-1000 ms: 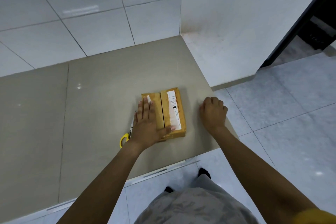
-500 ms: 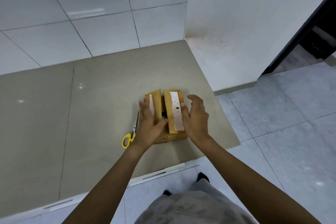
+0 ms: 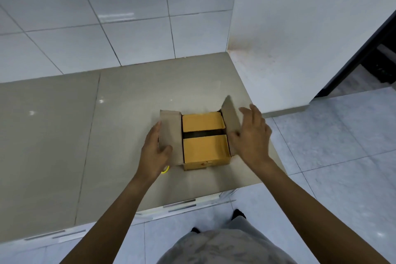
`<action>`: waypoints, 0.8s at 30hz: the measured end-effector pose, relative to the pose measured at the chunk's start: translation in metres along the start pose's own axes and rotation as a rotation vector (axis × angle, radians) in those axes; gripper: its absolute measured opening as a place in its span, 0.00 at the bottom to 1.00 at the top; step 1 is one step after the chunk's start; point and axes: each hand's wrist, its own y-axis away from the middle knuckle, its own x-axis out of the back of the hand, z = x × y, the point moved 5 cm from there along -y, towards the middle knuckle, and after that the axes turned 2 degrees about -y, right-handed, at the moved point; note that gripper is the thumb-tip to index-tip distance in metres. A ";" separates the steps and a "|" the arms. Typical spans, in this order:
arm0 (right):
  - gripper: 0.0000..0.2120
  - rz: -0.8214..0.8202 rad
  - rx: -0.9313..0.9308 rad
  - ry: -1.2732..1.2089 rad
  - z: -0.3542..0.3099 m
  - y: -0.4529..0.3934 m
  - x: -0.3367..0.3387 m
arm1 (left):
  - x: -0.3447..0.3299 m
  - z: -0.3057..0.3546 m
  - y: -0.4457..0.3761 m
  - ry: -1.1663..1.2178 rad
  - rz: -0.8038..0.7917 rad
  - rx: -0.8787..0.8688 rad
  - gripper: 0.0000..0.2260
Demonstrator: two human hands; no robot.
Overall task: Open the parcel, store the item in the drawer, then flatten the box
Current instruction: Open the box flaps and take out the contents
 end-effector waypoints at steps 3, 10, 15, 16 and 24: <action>0.28 -0.114 -0.143 0.043 0.031 -0.001 -0.014 | -0.007 -0.005 0.003 -0.203 -0.021 -0.071 0.29; 0.07 -0.174 0.117 -0.185 0.008 0.004 -0.031 | -0.029 -0.003 0.003 -0.284 -0.188 -0.150 0.23; 0.12 -0.328 0.084 -0.241 0.008 0.003 -0.033 | -0.023 -0.005 -0.005 -0.084 -0.141 0.003 0.18; 0.13 -0.369 0.072 -0.266 0.008 0.003 -0.033 | -0.023 -0.003 -0.007 -0.043 -0.145 0.017 0.18; 0.21 -0.649 -0.310 -0.877 0.016 0.008 -0.018 | -0.025 0.011 -0.010 0.053 -0.304 0.117 0.31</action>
